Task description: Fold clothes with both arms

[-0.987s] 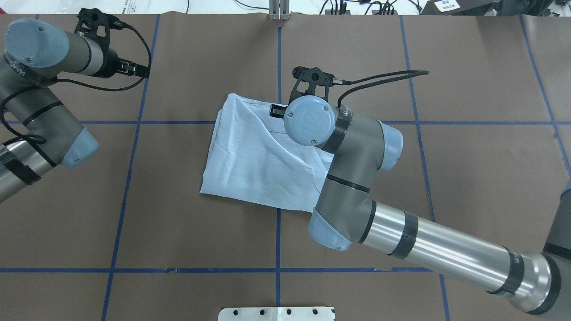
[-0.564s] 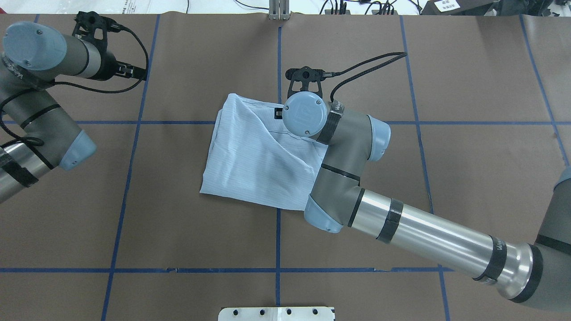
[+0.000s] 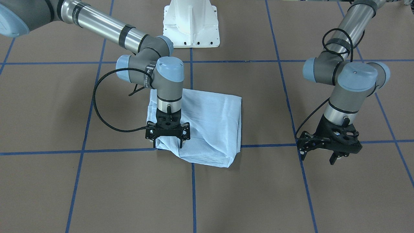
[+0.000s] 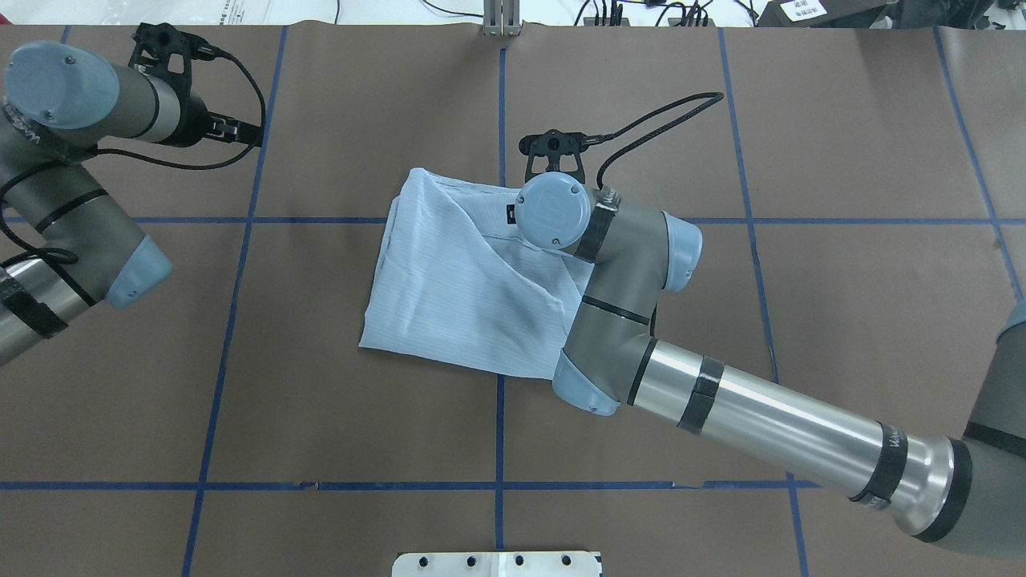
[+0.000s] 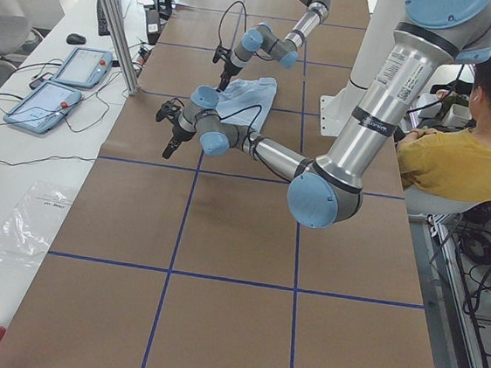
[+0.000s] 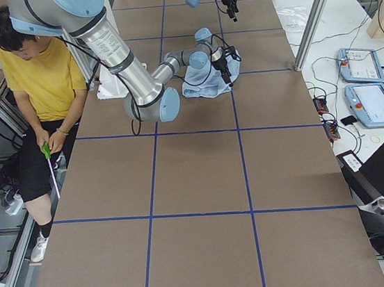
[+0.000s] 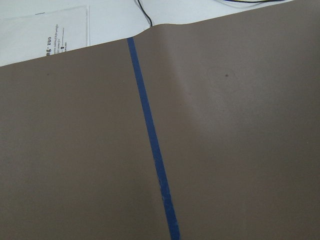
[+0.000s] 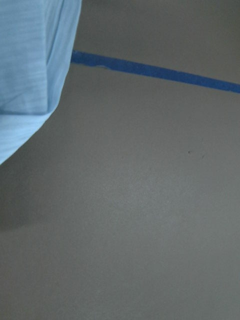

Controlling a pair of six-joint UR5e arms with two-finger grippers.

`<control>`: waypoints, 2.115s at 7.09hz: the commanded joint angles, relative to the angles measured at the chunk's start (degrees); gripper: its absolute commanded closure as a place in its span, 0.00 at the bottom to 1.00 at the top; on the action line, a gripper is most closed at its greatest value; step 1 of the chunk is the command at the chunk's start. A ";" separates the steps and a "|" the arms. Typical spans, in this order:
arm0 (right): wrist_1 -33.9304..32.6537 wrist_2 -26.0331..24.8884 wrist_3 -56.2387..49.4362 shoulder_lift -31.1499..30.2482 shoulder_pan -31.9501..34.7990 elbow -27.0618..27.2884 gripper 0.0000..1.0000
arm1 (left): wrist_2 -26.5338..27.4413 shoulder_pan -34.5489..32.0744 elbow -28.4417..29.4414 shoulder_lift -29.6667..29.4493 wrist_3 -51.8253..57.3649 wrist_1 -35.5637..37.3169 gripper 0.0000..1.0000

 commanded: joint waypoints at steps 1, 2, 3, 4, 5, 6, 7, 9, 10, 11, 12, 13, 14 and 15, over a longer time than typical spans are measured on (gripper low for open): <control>-1.26 -0.01 -5.89 -0.20 1.14 -0.19 0.00 | 0.00 0.03 0.00 0.00 0.00 -0.04 0.00; -1.36 0.16 -8.70 -0.89 2.54 -0.19 0.00 | 0.00 0.03 0.00 0.00 0.00 -0.04 0.00; -1.27 0.25 -13.69 -1.77 4.99 -0.19 0.00 | 0.00 0.03 0.00 0.00 -0.09 -0.74 0.00; -1.01 0.51 -17.05 -3.00 7.37 -0.19 0.00 | 0.00 0.03 0.00 0.00 -0.18 -0.74 0.00; -0.83 3.04 -17.78 -3.10 9.74 -0.28 0.00 | 0.00 0.03 -0.09 0.00 -1.22 -0.74 0.00; -0.14 6.37 -17.87 -2.84 11.68 -0.11 0.00 | 0.00 0.03 -0.18 0.00 -1.23 -0.74 0.00; 2.83 12.15 -17.44 -2.75 13.26 0.15 0.00 | -0.09 0.03 -0.44 0.00 -1.14 -0.74 0.00; 2.78 22.01 -17.52 -5.45 17.74 4.61 0.00 | -1.66 -0.06 -4.80 2.27 -0.18 0.21 0.00; 2.60 27.44 -18.30 -10.43 21.33 9.51 0.00 | -4.80 -0.40 -9.53 5.86 1.83 1.27 0.00; -0.01 31.50 -20.83 -14.74 24.93 14.17 0.00 | -5.18 -0.93 -15.24 9.29 7.50 5.63 0.00; -5.78 33.20 -29.04 -17.92 28.28 19.44 0.00 | -5.27 -3.20 -21.73 12.80 13.65 11.50 0.00; -11.84 34.52 -35.91 -21.26 31.53 24.71 0.00 | -5.45 -6.27 -26.23 15.88 20.76 15.74 0.00; -16.17 37.58 -43.28 -24.95 35.91 28.68 0.00 | -6.84 -11.08 -27.76 18.96 29.27 16.91 0.00; -17.26 40.39 -50.75 -29.25 40.31 30.29 0.00 | -10.86 -17.31 -27.43 21.69 39.10 16.92 0.00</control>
